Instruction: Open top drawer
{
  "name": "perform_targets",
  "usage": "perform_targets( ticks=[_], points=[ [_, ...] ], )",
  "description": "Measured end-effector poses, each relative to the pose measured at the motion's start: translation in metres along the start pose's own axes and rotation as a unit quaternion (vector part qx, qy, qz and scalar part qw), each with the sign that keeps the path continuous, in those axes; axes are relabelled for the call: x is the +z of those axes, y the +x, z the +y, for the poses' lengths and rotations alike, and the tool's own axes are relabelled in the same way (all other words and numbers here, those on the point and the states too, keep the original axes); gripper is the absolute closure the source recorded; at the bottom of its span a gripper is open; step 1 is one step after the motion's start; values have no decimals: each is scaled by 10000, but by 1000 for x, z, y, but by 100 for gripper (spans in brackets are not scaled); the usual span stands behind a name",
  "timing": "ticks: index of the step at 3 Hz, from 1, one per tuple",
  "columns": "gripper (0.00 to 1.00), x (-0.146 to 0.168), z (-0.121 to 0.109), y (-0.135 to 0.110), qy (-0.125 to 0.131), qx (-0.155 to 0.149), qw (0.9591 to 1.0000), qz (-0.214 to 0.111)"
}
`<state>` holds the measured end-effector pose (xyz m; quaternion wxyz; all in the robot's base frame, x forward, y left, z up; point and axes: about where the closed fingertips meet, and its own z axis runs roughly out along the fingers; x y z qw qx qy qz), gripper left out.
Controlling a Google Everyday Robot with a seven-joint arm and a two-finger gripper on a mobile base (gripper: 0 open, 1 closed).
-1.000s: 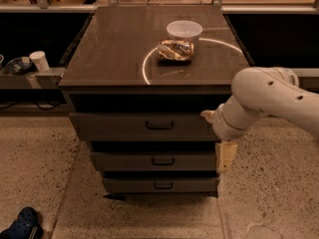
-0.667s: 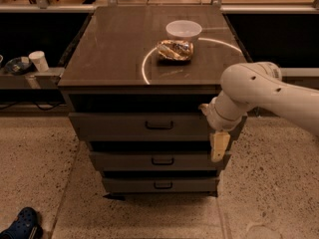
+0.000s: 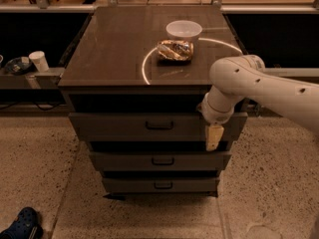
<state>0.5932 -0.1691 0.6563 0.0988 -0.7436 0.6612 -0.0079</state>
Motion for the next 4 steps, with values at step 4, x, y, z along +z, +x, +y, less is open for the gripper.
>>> perform_targets(
  ticks=[4],
  points=[
    [38,-49,115,34,-1334,-201,9908,24]
  ],
)
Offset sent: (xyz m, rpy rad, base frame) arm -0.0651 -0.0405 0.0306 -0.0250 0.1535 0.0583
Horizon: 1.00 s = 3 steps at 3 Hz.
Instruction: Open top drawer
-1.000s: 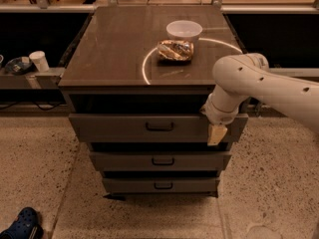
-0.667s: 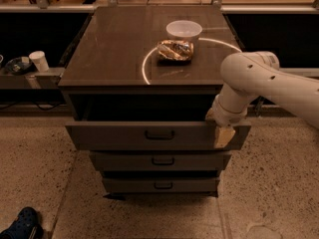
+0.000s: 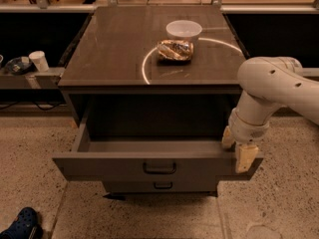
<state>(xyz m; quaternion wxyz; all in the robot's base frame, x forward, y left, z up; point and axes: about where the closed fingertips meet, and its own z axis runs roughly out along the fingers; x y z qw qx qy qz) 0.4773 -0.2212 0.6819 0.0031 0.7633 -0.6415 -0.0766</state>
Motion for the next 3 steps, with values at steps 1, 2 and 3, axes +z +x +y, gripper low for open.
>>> perform_targets(
  ticks=[1,2,3],
  points=[
    [28,-12,46,3,-501,22,9987,134],
    [16,-37,78,-7,-896,-230,9953,290],
    [2,-41,85,-7,-989,-253,9943,318]
  ],
)
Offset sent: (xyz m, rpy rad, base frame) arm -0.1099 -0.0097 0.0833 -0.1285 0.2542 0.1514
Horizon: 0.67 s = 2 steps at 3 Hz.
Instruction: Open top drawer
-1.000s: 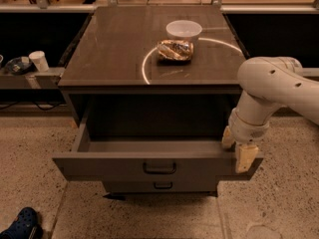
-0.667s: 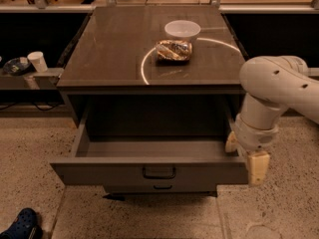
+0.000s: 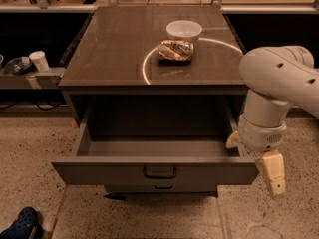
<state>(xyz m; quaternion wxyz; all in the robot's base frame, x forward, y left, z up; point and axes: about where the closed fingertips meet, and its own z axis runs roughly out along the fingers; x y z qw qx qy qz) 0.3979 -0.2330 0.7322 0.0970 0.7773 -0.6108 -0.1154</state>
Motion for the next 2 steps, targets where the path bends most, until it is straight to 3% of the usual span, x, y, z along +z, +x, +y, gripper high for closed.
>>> perform_targets(
  ticks=[2],
  points=[
    [0,11,-21,-19,64,-132,9999,-40]
  ],
)
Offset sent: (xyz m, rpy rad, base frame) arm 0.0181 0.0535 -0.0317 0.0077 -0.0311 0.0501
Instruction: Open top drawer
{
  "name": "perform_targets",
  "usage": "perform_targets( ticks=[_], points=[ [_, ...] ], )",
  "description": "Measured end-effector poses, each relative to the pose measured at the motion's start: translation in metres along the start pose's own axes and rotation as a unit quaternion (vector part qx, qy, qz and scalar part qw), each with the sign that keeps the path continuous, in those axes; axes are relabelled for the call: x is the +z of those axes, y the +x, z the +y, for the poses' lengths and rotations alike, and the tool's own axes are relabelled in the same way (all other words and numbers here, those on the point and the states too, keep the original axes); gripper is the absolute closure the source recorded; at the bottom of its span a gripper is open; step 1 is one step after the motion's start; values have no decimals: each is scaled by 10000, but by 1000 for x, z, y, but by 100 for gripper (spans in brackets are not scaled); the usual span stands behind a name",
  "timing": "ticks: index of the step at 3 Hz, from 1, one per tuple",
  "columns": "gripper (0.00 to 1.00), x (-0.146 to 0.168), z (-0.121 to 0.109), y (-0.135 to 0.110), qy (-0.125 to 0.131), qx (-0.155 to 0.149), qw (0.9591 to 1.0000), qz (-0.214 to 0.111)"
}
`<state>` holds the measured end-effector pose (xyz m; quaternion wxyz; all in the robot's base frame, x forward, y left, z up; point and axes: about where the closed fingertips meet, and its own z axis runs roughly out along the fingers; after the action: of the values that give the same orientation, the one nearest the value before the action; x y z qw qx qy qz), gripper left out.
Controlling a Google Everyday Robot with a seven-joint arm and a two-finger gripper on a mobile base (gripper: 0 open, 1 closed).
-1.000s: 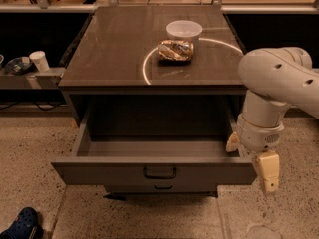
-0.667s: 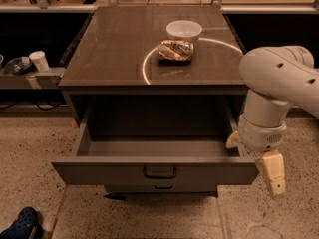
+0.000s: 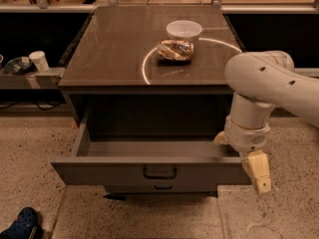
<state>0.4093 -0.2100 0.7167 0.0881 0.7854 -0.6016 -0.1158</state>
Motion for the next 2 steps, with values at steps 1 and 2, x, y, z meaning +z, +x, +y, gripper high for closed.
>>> perform_targets(
  ticks=[1,2],
  points=[
    [3,26,-7,-11,-96,17,9999,-89],
    [27,42,-4,-15,-268,-1,9993,-246]
  ],
)
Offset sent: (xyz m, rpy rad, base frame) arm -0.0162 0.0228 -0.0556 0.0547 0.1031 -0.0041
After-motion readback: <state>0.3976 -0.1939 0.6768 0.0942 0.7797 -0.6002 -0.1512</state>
